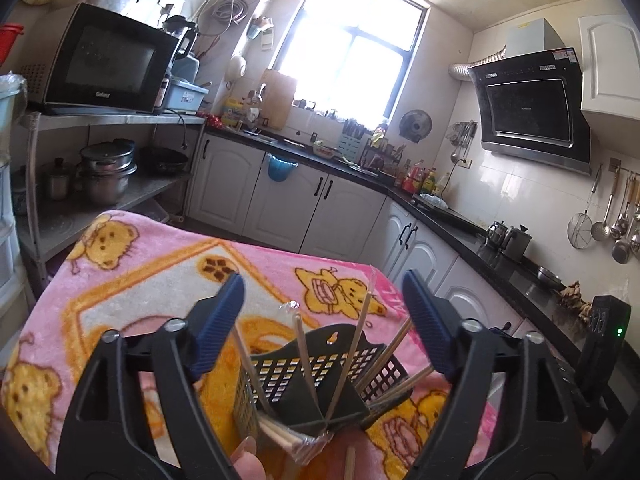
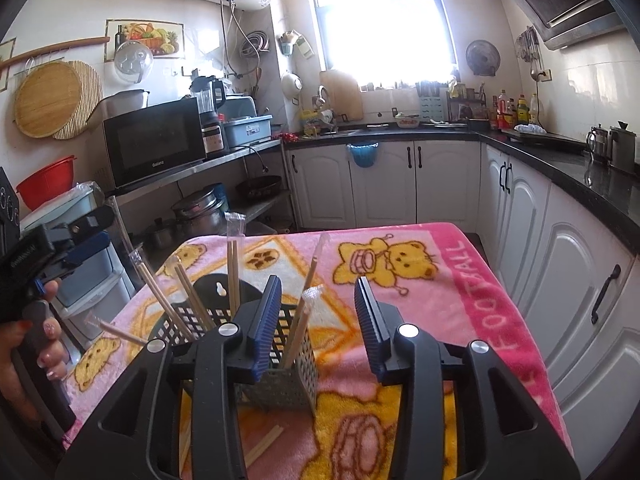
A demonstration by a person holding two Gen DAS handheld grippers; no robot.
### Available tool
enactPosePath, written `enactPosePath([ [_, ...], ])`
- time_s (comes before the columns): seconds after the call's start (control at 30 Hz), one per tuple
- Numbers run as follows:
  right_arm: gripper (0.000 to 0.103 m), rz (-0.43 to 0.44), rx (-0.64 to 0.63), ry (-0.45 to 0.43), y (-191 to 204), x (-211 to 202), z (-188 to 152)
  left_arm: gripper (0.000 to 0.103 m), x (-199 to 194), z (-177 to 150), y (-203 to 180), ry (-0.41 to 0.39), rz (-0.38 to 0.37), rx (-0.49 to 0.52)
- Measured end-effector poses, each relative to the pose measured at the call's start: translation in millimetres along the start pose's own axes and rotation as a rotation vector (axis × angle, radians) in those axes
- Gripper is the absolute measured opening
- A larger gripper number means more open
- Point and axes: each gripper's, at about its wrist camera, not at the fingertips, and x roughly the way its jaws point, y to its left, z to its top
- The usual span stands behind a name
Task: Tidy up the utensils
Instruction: 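Withdraw both open grippers from the basket toward the loose chopsticks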
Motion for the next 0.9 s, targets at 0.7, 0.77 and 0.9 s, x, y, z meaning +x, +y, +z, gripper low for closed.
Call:
enactPosePath([
  [0.7,0.054,0.034,-0.025,0.017,14.6,-28.3,-18.9,0.093,-50.0,-19.5,17.2,0.009,0.012,-0.057],
  [0.77,0.054,0.040,-0.032,0.022,16.7,-30.4,-20.9,0.093,-53.5,-22.7,17.9,0.013,0.012,-0.060],
  [0.9,0.054,0.047,-0.059,0.032,23.8,-35.1,-27.0,0.093,-59.9,-29.9,19.3,0.024,0.016,-0.059],
])
